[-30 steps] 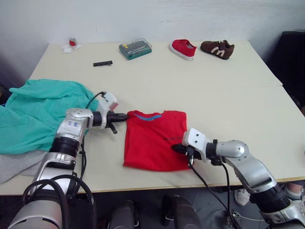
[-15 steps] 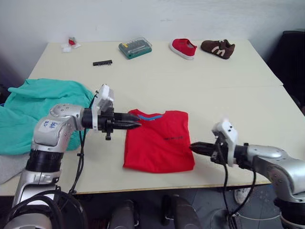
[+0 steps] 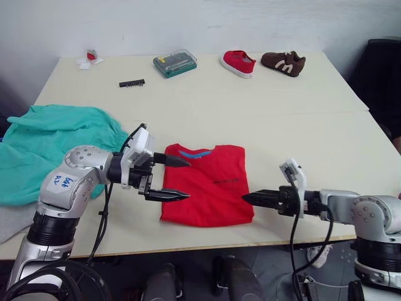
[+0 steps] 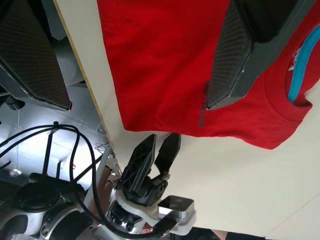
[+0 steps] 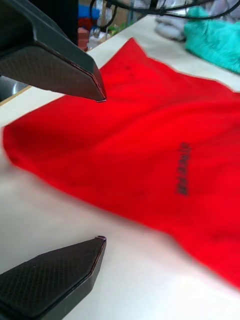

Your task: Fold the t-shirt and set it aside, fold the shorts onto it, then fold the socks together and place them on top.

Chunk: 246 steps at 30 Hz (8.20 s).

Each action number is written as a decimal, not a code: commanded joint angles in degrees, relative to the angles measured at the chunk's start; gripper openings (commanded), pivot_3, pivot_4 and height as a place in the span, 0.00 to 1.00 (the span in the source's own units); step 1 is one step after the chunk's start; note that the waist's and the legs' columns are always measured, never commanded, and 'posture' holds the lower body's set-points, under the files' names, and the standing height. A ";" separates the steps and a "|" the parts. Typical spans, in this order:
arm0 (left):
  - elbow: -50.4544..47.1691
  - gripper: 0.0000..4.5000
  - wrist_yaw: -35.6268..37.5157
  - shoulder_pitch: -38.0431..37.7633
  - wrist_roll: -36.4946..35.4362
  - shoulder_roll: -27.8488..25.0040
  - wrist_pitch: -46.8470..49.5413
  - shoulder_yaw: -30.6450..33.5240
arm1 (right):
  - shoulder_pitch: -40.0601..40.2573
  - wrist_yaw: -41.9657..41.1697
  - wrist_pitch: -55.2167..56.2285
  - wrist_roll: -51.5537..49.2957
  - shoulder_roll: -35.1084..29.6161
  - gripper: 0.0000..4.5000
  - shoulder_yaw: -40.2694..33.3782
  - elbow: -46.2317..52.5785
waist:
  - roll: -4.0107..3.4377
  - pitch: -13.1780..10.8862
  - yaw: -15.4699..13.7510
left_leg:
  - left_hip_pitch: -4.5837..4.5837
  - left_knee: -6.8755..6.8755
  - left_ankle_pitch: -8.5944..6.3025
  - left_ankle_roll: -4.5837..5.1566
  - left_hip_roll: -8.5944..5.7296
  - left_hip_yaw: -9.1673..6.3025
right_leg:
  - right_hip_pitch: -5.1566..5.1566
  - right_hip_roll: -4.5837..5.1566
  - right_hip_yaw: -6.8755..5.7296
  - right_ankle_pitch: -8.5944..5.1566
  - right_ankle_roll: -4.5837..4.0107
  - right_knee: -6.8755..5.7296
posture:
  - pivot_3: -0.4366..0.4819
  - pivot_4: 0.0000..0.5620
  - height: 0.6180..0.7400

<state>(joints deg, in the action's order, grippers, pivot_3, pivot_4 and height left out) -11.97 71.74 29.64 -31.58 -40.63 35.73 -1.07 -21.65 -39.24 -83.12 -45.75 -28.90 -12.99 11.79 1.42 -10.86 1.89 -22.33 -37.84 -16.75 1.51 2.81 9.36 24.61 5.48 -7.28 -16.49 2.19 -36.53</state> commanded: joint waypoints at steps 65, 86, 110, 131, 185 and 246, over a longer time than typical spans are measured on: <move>2.09 1.00 -4.54 1.30 0.58 5.83 -7.03 -3.04 | 0.80 -10.77 58.31 34.25 -40.37 0.51 -1.49 -60.44 | -0.25 -0.07 -1.63 | 0.17 0.50 0.39 -0.27 -0.11 0.50 | 0.03 -0.15 0.47 0.17 0.26 0.54 | 0.48 0.27 1.00; 3.42 1.00 -3.97 2.31 0.46 5.69 -6.94 -3.46 | 31.33 -16.42 32.59 16.43 -33.93 0.74 -33.00 3.67 | -0.36 -0.05 -1.87 | 0.20 0.58 0.39 -0.30 -0.06 0.39 | -0.01 -0.24 0.53 0.22 0.25 0.56 | 0.48 0.27 1.00; -12.81 1.00 -18.98 -30.41 1.46 -6.17 -0.61 25.79 | -2.70 -13.67 28.09 -14.30 -21.81 1.00 -1.60 21.96 | -0.12 -0.18 -0.43 | 0.09 0.59 0.18 -0.13 -0.07 0.37 | 0.08 -0.05 0.44 0.25 0.29 0.69 | 0.48 0.27 1.00; 12.32 0.91 -23.87 -35.41 24.59 -14.62 -25.23 24.72 | -1.67 -13.12 33.54 -11.82 -20.44 1.00 3.08 21.83 | -0.10 -0.15 -0.10 | -0.39 0.77 0.05 -0.16 -0.02 0.56 | 0.87 0.05 0.39 0.28 -0.04 0.61 | 0.48 0.27 1.00; 3.53 0.15 -8.47 13.03 7.64 13.88 0.30 -19.18 | 17.42 -8.98 43.02 1.21 -25.18 1.00 -2.80 26.93 | 0.01 -0.10 -1.99 | -0.71 -0.29 0.48 0.06 -0.08 0.50 | 0.80 -0.14 0.48 0.55 0.15 0.04 | 0.48 0.27 1.00; 9.92 0.00 1.30 -18.28 18.91 -23.46 -26.53 1.63 | 13.56 -20.99 86.28 37.50 -24.37 0.00 15.33 6.72 | -0.20 0.01 -1.81 | -0.05 -0.09 0.19 0.06 0.06 0.59 | 0.58 -0.09 0.41 0.24 -0.34 -0.39 | 0.48 0.27 1.00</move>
<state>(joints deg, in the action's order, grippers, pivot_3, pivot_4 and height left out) -2.35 71.45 10.54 -10.99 -61.95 6.49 -2.31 -6.90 -57.57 0.89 -6.10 -51.30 6.48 18.87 1.22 -10.85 0.07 -22.39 -37.93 -16.54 1.62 2.86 9.95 25.21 5.40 -6.86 -16.25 1.86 -36.92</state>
